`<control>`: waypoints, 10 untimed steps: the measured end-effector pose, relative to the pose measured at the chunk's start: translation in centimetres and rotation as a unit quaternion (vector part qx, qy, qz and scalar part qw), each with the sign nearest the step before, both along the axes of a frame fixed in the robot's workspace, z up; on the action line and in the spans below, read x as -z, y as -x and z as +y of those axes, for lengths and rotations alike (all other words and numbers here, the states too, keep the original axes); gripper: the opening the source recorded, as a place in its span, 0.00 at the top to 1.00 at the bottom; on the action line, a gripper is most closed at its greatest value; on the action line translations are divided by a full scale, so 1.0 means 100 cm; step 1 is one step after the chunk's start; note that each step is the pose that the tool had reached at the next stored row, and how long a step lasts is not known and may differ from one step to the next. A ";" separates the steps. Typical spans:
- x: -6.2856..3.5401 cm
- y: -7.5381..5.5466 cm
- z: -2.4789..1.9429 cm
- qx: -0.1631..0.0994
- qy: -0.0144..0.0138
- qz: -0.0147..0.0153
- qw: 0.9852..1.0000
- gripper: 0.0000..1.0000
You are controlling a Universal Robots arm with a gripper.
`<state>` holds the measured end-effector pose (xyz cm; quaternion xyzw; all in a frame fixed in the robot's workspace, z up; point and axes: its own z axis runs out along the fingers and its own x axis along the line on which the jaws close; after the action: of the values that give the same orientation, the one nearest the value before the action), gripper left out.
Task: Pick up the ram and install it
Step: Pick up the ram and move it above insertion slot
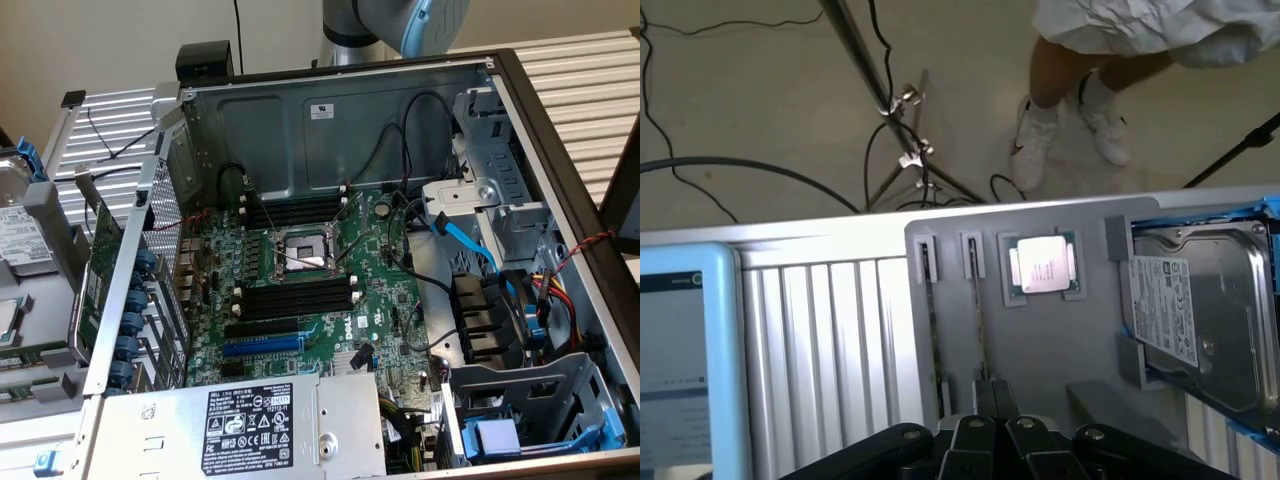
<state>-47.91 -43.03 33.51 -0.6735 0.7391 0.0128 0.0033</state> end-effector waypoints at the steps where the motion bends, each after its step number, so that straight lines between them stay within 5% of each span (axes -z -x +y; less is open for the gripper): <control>1: 0.0020 0.000 0.0000 0.000 0.000 0.000 1.000 0.89; 10: 0.0183 -0.001 0.0000 0.000 0.000 0.000 1.000 0.89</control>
<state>-47.77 -43.03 31.68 -0.6735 0.7391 0.0128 0.0033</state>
